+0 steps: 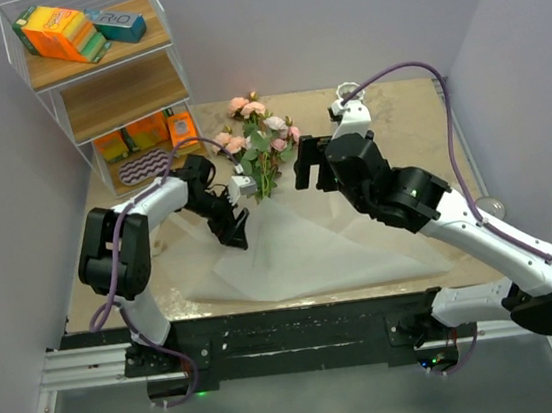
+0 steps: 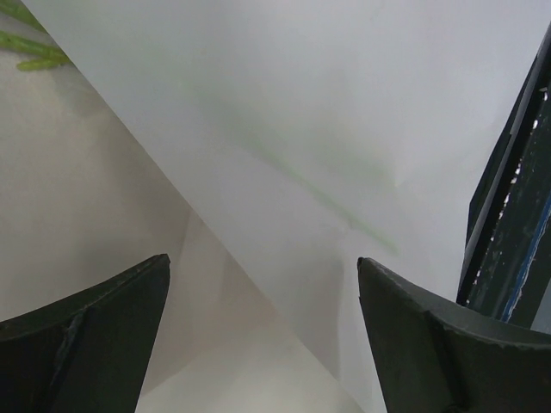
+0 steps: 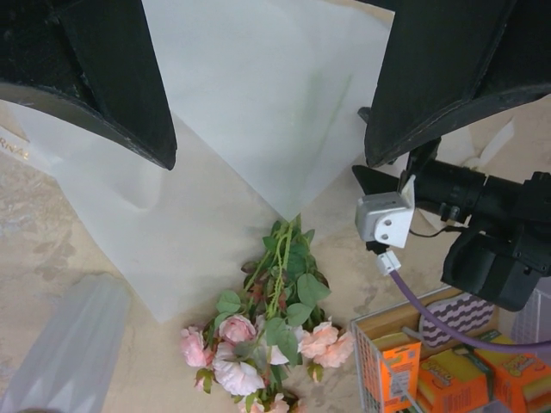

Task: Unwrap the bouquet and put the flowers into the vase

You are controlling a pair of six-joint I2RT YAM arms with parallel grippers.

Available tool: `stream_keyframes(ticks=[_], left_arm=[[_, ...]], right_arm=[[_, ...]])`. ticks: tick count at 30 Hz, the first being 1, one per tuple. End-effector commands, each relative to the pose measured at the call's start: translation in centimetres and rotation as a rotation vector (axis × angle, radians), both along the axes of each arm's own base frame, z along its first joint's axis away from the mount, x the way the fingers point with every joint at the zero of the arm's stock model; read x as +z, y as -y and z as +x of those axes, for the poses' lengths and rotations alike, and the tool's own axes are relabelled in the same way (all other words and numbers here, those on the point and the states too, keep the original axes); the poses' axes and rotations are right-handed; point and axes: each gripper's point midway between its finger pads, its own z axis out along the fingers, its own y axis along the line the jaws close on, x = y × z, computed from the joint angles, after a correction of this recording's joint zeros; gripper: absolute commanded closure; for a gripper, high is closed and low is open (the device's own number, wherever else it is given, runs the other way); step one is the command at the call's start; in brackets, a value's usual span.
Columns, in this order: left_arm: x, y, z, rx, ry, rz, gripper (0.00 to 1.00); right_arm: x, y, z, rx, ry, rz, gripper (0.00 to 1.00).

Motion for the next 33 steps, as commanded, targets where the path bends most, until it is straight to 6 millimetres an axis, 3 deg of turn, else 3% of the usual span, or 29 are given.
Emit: stream_keyframes(ticks=[1, 3, 4, 6, 7, 10, 11, 17, 22, 33], left_arm=[[1.4, 1.0, 0.7, -0.029, 0.052, -0.067, 0.22], [1.7, 1.0, 0.8, -0.033, 0.053, -0.061, 0.34], [1.8, 1.1, 0.8, -0.037, 0.053, -0.059, 0.47], [2.3, 1.1, 0.8, -0.039, 0.068, -0.057, 0.6], [2.5, 1.1, 0.8, -0.039, 0.076, -0.057, 0.73], [3.1, 1.0, 0.4, -0.056, 0.126, -0.039, 0.95], [3.5, 1.0, 0.2, -0.062, 0.148, -0.032, 0.98], [5.3, 1.6, -0.8, -0.098, 0.199, -0.037, 1.0], [7.2, 2.2, -3.0, -0.173, 0.25, -0.045, 1.0], [10.5, 1.7, -12.0, -0.477, 0.423, -0.088, 1.0]], right_arm=[[0.7, 0.1, -0.1, 0.009, 0.029, 0.032, 0.08], [0.4, 0.3, -0.2, 0.005, 0.025, 0.027, 0.08], [0.3, 0.4, -0.2, 0.001, 0.025, 0.026, 0.08], [0.0, 0.4, -0.2, 0.002, 0.02, 0.017, 0.08], [0.1, 0.5, -0.3, 0.003, 0.024, 0.019, 0.08], [-0.1, 0.6, -0.3, 0.0, 0.022, 0.011, 0.08], [-0.1, 0.7, -0.2, -0.002, 0.023, 0.007, 0.08], [0.2, 0.9, -0.1, -0.008, 0.034, 0.003, 0.08], [1.6, 1.8, 0.0, -0.023, 0.06, -0.005, 0.08], [2.3, 2.2, 1.2, -0.03, 0.056, -0.004, 0.08]])
